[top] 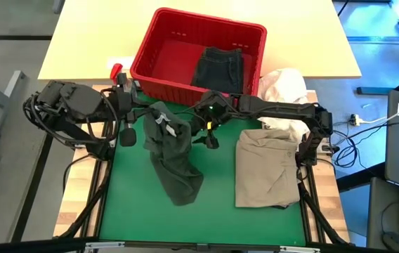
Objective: Fold Laundry from Bin
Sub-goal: Fold the green polo shirt
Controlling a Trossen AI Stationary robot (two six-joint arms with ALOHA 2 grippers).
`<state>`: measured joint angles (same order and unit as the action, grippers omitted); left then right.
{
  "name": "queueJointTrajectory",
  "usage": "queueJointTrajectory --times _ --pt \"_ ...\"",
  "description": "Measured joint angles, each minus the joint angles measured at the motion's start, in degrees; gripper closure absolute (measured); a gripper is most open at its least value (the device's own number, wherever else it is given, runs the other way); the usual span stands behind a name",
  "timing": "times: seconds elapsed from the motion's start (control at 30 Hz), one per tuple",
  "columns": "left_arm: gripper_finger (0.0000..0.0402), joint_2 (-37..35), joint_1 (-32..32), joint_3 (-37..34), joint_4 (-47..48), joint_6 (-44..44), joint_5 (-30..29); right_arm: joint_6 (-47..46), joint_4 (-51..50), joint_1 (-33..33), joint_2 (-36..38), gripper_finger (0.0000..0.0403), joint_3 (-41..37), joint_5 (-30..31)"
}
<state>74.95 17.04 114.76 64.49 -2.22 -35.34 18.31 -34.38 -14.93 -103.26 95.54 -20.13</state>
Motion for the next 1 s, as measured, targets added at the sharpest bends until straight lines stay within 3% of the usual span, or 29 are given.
queueJointTrajectory --times 0.13,0.27,0.37,0.47,0.63,0.67,0.77,1.0 --pt "0.0384 0.0 0.0 0.0 0.0 0.0 0.0 -6.0 0.2 0.3 -0.1 0.0073 0.0 0.9" --pt "0.0384 0.0 0.0 0.0 0.0 0.0 0.0 -6.3 0.1 0.7 -0.8 0.0076 0.0 2.4" --pt "0.0384 0.0 0.0 0.0 0.0 0.0 0.0 -4.6 -1.1 0.7 -1.2 0.0103 0.0 4.2" --pt "0.0384 0.0 0.0 0.0 -0.1 0.0 0.0 -2.7 -1.0 0.7 -1.7 0.0176 0.0 6.6" --pt "0.0384 0.0 0.0 0.0 -0.2 0.0 0.0 2.9 0.0 0.7 -1.8 0.036 0.0 10.0" --pt "0.0384 0.0 0.0 0.0 -0.3 0.0 0.0 4.4 0.0 0.7 -1.5 0.038 0.0 10.6" --pt "0.0384 0.0 0.0 0.0 -0.4 0.0 0.0 5.8 -0.1 0.8 0.1 0.038 0.4 15.0" --pt "0.0384 0.0 0.1 0.0 1.9 3.9 1.4 10.5 -9.1 6.1 7.1 0.0395 7.4 31.7"
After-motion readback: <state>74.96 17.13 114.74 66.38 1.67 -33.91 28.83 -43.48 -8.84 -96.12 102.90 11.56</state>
